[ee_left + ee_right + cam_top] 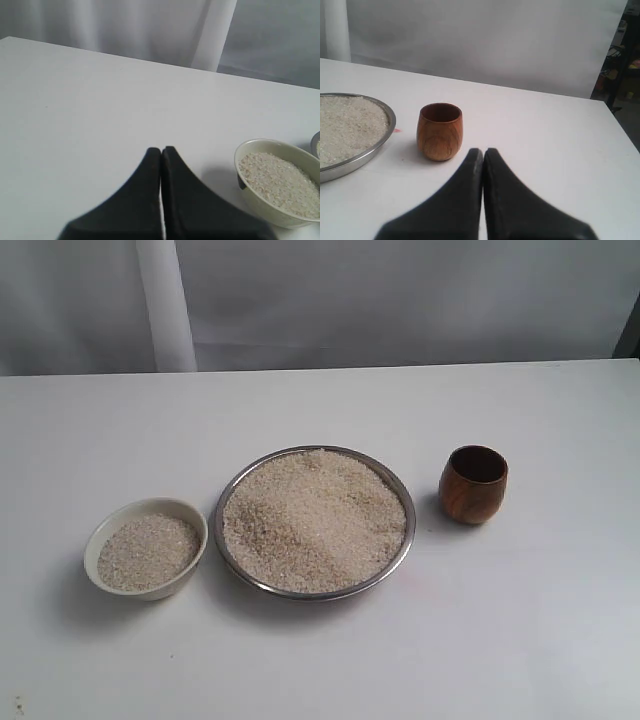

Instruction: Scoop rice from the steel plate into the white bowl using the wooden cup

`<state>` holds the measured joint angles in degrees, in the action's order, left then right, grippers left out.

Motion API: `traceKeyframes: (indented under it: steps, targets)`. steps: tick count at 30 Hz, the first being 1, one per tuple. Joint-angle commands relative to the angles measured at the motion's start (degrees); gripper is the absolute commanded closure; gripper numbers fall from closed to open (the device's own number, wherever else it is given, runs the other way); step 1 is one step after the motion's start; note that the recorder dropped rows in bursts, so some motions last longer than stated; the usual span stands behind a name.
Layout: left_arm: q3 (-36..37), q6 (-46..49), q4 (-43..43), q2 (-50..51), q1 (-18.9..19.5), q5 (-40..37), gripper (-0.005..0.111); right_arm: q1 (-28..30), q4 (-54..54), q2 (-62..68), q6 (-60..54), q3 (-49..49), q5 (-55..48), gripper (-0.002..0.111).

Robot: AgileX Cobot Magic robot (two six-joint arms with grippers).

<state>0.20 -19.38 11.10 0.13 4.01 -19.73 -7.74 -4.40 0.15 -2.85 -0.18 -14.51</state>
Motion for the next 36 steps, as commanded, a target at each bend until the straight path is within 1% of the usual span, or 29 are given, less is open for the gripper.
traceKeyframes:
  steps: [1,17,21,24,26,29,30,34,36]
  targets:
    - [-0.2,-0.1,0.2,-0.1,0.0,0.4,0.107,0.3,0.2,-0.1,0.3,0.2,0.0,0.108]
    - [-0.2,-0.1,0.2,-0.1,0.0,0.4,0.107,0.3,0.2,-0.1,0.3,0.2,0.0,0.108]
    - [-0.2,-0.1,0.2,-0.1,0.0,0.4,0.107,0.3,5.6,-0.1,0.3,0.2,0.0,0.108]
    - [-0.2,-0.1,0.2,-0.1,0.0,0.4,0.107,0.3,6.9,-0.1,0.3,0.2,-0.4,0.108]
    - [-0.2,-0.1,0.2,-0.1,0.0,0.4,0.107,0.3,7.0,-0.1,0.3,-3.4,-2.6,0.108]
    - [-0.2,-0.1,0.2,-0.1,0.0,0.4,0.107,0.3,7.0,4.8,0.3,-10.1,-5.6,0.108]
    - [-0.2,-0.1,0.2,-0.1,0.0,0.4,0.107,0.3,7.0,10.6,0.3,-15.5,-6.0,0.108]
    - [-0.2,-0.1,0.2,-0.1,0.0,0.4,0.107,0.3,7.0,24.6,0.3,-26.9,-6.0,0.108]
    - [-0.2,-0.1,0.2,-0.1,0.0,0.4,0.107,0.3,7.0,35.7,0.3,-35.4,-6.0,0.108]
